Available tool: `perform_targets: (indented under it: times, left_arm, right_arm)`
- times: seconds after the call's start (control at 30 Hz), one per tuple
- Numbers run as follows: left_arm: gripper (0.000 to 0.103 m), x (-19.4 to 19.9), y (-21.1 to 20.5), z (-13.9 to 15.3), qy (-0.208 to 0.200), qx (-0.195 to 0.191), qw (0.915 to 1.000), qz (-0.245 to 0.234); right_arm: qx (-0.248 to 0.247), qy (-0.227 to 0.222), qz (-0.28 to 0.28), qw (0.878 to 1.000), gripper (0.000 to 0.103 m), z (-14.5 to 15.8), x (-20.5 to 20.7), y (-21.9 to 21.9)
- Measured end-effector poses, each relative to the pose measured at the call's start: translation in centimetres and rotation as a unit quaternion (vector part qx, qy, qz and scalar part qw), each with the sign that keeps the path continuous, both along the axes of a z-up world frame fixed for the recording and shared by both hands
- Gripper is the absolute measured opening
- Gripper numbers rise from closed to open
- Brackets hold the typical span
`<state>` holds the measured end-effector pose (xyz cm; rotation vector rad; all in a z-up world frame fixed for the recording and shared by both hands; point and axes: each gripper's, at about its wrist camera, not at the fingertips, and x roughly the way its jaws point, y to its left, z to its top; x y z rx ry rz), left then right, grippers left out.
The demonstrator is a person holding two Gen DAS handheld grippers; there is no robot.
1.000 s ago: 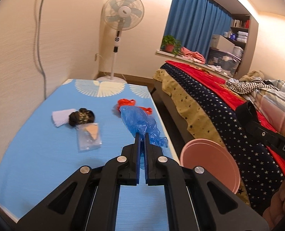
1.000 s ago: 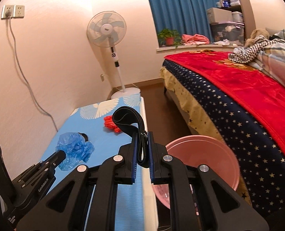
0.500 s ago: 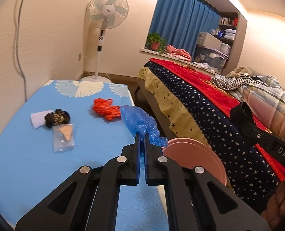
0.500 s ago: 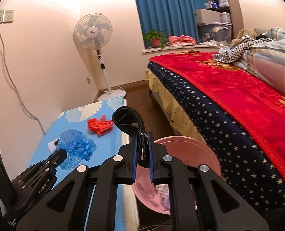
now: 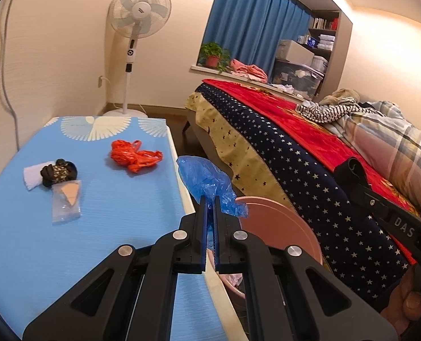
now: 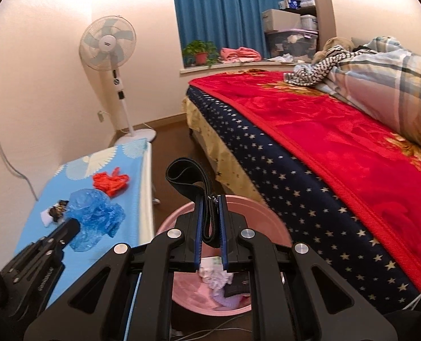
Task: Collect trash
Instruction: 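Carry the black strap and blue bag with both tools over the wastebasket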
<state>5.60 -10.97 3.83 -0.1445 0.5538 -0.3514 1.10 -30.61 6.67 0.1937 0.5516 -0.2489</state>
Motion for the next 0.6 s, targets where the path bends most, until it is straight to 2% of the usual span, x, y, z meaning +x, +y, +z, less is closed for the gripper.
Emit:
perform_targets:
  times: [0.33,0.6]
  left_arm:
    - [0.003,0.6,-2.0,-1.0,0.005,0.012,0.9997,-0.022]
    - [0.003,1.7,-3.3,-2.3,0.016,0.017,0.9992,-0.033]
  right_arm:
    - [-0.025,0.02,-0.026,0.999,0.01,-0.9,0.7,-0.4]
    - [-0.026,0.033,-0.036,0.998,0.01,-1.8,1.7,-0.8]
